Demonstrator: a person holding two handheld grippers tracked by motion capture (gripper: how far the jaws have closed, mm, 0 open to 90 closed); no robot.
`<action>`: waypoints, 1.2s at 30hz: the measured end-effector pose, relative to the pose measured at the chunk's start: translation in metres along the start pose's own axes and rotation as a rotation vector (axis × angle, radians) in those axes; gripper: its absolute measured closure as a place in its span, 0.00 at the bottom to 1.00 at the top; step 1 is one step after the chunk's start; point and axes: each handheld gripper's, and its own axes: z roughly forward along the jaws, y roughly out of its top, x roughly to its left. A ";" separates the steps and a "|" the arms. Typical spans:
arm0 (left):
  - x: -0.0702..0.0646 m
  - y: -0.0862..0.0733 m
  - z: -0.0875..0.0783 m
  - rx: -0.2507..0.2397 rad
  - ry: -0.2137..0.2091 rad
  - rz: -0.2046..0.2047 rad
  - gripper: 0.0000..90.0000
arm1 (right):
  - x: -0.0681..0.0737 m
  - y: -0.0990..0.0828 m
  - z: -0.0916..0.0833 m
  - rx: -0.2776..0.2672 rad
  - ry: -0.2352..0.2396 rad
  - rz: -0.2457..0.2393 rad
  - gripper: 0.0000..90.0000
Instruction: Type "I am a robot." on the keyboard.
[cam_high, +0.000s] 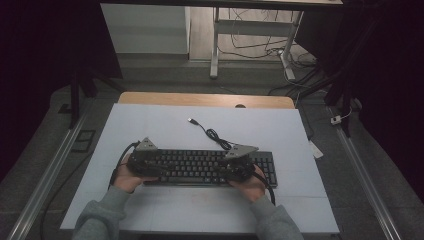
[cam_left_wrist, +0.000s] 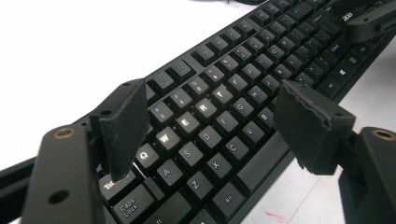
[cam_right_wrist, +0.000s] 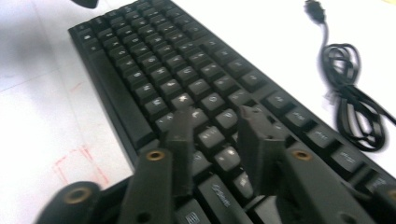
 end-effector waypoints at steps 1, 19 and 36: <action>0.000 0.000 0.000 0.000 0.000 0.000 0.29 | 0.001 0.001 0.001 0.009 0.004 -0.006 0.78; 0.000 0.000 0.000 0.002 0.001 0.003 0.29 | 0.017 0.008 0.029 0.096 0.045 -0.048 0.99; 0.000 0.000 0.000 0.004 0.003 0.007 0.29 | 0.016 0.004 0.034 0.127 0.033 -0.045 1.00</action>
